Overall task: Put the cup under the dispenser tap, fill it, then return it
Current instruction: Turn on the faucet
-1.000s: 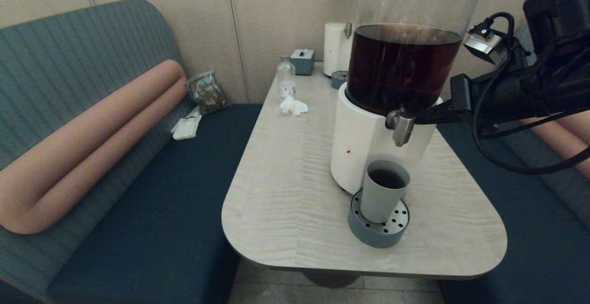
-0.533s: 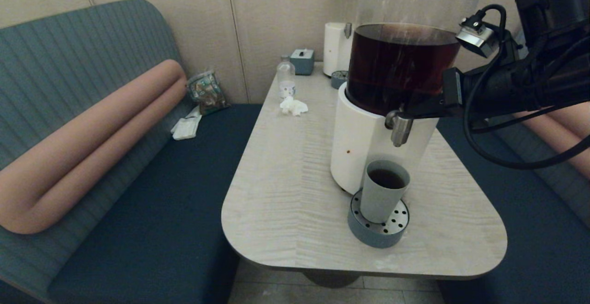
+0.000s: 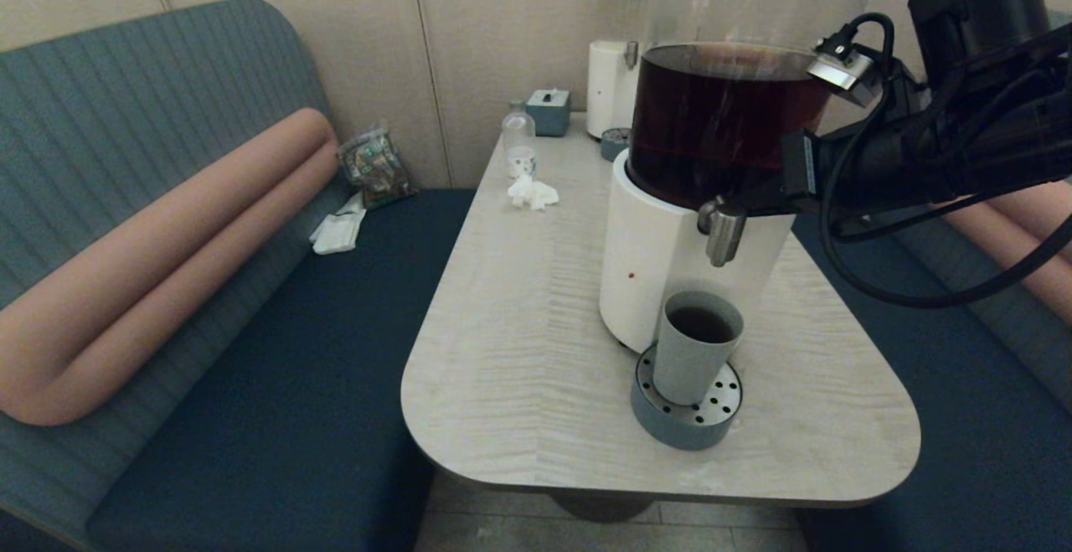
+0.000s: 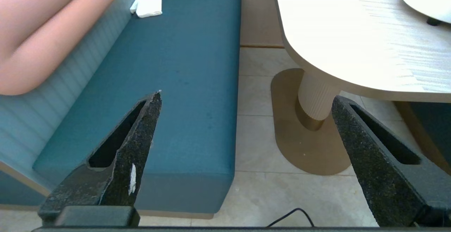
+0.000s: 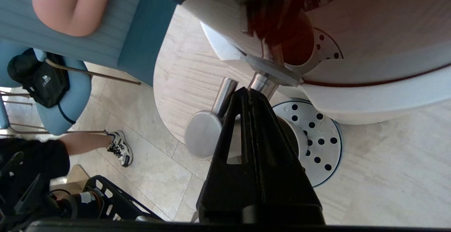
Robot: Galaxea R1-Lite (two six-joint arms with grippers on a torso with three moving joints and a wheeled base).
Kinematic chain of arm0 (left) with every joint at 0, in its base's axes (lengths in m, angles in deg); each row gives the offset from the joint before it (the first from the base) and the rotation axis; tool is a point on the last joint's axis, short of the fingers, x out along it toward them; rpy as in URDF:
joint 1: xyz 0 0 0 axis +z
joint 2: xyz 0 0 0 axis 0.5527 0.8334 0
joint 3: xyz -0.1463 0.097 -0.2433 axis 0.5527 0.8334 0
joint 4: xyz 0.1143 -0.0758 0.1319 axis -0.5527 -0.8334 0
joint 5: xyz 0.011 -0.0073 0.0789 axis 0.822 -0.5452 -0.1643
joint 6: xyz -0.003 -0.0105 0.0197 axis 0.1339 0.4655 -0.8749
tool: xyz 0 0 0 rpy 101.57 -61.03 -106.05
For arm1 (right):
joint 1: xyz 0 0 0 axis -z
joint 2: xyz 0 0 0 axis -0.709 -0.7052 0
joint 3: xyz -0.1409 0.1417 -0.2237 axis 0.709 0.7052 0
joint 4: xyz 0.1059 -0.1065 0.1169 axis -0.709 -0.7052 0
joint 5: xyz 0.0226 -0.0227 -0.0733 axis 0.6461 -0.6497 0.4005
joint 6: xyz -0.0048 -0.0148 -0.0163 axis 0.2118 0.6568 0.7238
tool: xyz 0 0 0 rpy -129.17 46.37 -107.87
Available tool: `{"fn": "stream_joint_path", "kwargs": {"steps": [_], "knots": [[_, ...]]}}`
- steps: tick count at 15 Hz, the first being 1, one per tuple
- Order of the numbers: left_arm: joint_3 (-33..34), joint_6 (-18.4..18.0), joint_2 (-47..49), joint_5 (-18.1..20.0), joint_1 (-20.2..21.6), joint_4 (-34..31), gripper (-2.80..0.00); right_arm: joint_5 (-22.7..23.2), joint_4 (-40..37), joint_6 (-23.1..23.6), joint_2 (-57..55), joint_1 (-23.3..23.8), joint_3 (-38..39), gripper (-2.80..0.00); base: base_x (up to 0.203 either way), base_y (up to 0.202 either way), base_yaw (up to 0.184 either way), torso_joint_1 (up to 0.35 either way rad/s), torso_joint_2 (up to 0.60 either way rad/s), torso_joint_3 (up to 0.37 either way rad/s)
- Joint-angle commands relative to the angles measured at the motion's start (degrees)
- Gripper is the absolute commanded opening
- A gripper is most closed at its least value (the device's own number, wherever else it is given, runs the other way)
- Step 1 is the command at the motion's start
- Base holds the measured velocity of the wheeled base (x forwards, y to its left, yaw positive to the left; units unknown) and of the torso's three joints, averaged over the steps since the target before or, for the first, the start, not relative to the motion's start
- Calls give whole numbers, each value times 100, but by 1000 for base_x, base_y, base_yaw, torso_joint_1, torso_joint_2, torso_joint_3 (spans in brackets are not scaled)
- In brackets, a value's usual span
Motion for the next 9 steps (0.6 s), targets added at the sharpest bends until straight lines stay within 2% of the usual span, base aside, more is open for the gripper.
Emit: {"fn": "stream_joint_path", "kwargs": {"steps": [1, 9], "knots": [[0, 4, 10, 1, 0, 0, 0, 22, -5, -3, -96, -12, -59, -280, 0, 0, 0, 0, 0, 0], [0, 4, 10, 1, -4, 0, 0, 29, -31, -3, -123, -20, -225, -280, 0, 0, 0, 0, 0, 0]]}}
